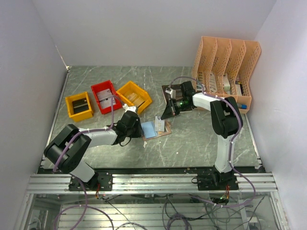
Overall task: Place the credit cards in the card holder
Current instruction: Insert the credit card into the card holder.
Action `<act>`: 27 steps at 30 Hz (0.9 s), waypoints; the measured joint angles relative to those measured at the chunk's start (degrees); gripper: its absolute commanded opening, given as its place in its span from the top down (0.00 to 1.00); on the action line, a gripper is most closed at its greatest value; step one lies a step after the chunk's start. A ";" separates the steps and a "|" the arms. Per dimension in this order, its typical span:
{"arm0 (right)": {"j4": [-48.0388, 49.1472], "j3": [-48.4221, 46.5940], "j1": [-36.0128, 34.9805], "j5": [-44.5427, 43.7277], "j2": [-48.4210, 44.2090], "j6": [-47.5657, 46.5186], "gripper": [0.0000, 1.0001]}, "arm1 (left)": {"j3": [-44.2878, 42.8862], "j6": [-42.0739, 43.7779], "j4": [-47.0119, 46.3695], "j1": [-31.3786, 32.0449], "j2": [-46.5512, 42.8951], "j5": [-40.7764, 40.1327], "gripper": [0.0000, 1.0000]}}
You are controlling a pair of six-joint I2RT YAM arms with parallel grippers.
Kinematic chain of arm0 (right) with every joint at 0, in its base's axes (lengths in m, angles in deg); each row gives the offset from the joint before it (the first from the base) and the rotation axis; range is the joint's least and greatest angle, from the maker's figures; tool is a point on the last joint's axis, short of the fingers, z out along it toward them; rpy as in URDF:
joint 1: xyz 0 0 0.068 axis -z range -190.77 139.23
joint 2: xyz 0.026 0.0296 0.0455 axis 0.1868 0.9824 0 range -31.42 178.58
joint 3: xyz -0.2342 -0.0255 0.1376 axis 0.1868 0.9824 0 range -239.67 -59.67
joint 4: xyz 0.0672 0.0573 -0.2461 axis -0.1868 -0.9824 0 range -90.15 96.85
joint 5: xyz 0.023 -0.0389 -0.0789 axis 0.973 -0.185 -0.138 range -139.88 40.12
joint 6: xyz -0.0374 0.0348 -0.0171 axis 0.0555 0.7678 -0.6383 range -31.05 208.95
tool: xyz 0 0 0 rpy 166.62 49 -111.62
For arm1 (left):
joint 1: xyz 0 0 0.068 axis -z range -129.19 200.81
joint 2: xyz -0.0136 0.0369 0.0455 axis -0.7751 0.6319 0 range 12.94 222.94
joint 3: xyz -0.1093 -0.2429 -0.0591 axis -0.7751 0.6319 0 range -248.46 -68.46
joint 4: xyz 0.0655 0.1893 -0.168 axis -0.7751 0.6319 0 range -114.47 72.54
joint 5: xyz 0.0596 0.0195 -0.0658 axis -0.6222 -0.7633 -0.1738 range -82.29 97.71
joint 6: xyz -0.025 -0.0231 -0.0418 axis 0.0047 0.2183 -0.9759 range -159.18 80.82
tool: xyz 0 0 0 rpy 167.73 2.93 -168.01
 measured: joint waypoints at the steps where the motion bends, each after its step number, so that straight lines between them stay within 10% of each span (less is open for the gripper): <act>1: 0.09 0.00 0.02 -0.11 -0.09 -0.07 1.00 | 0.00 0.09 0.00 0.00 0.00 0.00 0.67; 27: 1.70 0.33 -1.14 -0.44 0.90 1.25 1.00 | -0.11 0.39 0.00 0.00 0.09 0.02 0.67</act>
